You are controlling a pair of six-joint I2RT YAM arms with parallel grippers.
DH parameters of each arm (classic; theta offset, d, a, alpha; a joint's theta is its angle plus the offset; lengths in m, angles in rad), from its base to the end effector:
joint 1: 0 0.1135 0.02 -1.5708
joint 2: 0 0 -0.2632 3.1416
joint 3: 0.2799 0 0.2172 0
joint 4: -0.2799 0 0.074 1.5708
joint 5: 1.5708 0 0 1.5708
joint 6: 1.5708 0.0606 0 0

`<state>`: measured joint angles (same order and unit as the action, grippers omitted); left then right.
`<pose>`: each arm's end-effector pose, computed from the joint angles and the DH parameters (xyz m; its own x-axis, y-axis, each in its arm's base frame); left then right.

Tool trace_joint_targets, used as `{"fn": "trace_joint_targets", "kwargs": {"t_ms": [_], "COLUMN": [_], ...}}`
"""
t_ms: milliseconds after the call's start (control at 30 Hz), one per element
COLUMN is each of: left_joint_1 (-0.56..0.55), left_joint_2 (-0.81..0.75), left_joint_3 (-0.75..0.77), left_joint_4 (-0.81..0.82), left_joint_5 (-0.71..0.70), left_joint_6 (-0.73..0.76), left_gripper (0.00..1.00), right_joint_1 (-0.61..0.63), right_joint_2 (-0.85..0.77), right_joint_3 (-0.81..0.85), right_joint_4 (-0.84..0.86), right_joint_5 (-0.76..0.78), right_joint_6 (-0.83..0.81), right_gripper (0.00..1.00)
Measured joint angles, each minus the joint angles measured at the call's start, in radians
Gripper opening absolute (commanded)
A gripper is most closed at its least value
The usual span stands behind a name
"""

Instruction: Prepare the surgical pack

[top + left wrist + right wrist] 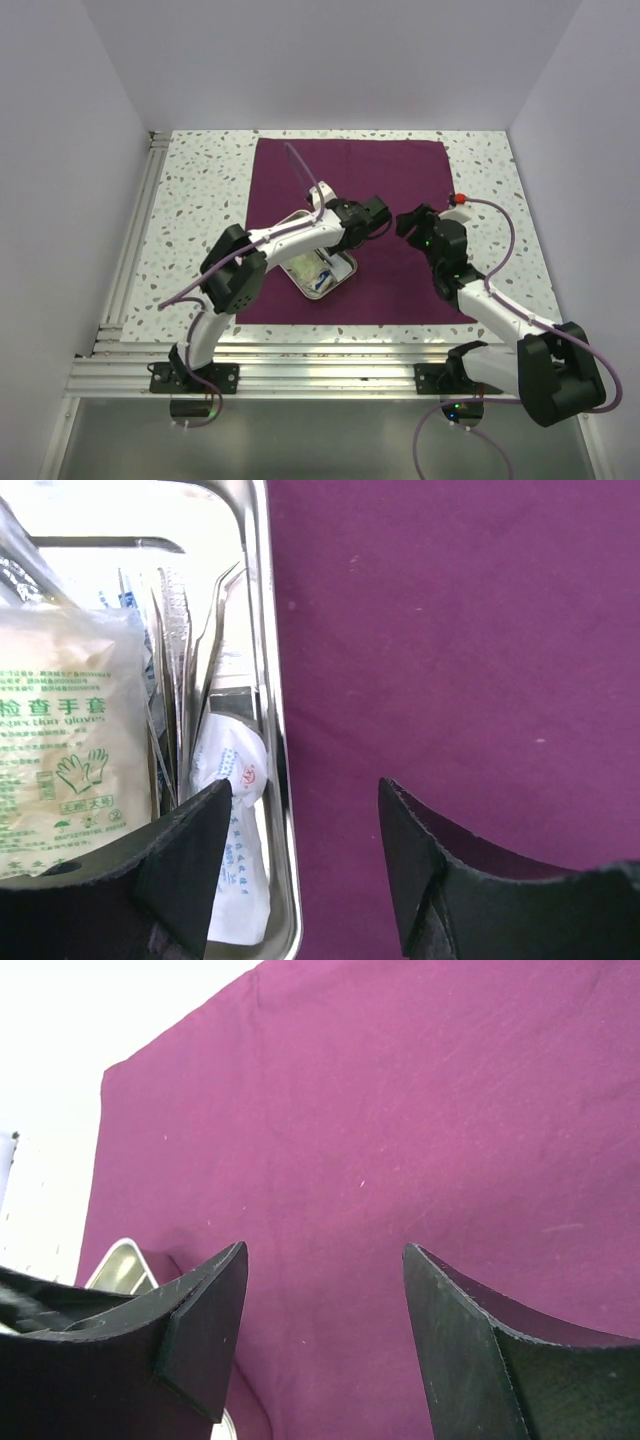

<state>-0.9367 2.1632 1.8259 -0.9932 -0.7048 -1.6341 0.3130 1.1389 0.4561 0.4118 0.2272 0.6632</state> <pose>0.2760 -0.3090 0.2027 -0.4849 -0.6239 -0.6129 -0.6073 0.7445 -0.2773 0.2305 0.0602 0.2318 -0.2583 0.5469 -0.7964 0.0831 0.8339 0.5457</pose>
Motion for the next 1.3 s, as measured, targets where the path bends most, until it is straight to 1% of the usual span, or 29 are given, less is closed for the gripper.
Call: {"fn": "trace_joint_targets", "kwargs": {"t_ms": [100,167,200,267,300,367,400,500,567,700,800,867,1067,1300], "left_joint_1": [0.000,0.006,0.008,0.028,0.048,0.106,0.143,0.266,0.353,0.495,0.563,0.592,0.661,0.736], "left_joint_2": [-0.072,-0.148,-0.187,-0.292,-0.350,-0.457,-0.509,-0.633,-0.666,-0.627,-0.529,-0.457,-0.300,-0.249], "left_joint_3": [-0.054,-0.101,-0.130,-0.209,-0.259,-0.357,-0.417,-0.585,-0.644,-0.627,-0.557,-0.518,-0.468,-0.433], "left_joint_4": [0.056,0.106,0.145,0.247,0.315,0.444,0.523,0.703,0.772,0.815,0.821,0.824,0.818,0.813], "left_joint_5": [-0.014,-0.018,-0.016,0.011,0.037,0.098,0.134,0.251,0.314,0.423,0.472,0.499,0.563,0.590], "left_joint_6": [0.050,0.108,0.148,0.276,0.351,0.510,0.598,0.814,0.924,1.065,1.144,1.179,1.228,1.260], "left_gripper": [0.68,0.71,0.73,0.75,0.76,0.84,1.00,1.00,1.00,1.00,1.00,0.99,0.99,0.99], "right_joint_1": [0.000,0.000,0.000,0.000,0.000,0.000,0.000,0.000,0.000,0.000,0.001,0.000,0.001,0.001], "right_joint_2": [0.002,0.009,0.015,0.024,0.026,0.027,0.026,0.014,-0.023,-0.108,-0.140,-0.140,-0.117,-0.047], "right_joint_3": [0.000,0.002,0.008,0.028,0.050,0.096,0.129,0.222,0.241,0.237,0.227,0.207,0.110,0.081], "right_joint_4": [-0.001,-0.008,-0.021,-0.077,-0.129,-0.226,-0.292,-0.494,-0.618,-0.859,-1.001,-1.062,-1.130,-1.128], "right_joint_5": [0.000,0.002,0.009,0.030,0.050,0.083,0.106,0.173,0.199,0.233,0.254,0.255,0.248,0.249], "right_joint_6": [-0.003,-0.002,0.000,0.009,0.018,0.048,0.072,0.172,0.238,0.349,0.414,0.446,0.505,0.542], "right_gripper": [0.68,0.70,0.71,0.73,0.73,0.74,0.80,0.84,0.84,0.84,0.80,0.77,0.66,0.65]}}
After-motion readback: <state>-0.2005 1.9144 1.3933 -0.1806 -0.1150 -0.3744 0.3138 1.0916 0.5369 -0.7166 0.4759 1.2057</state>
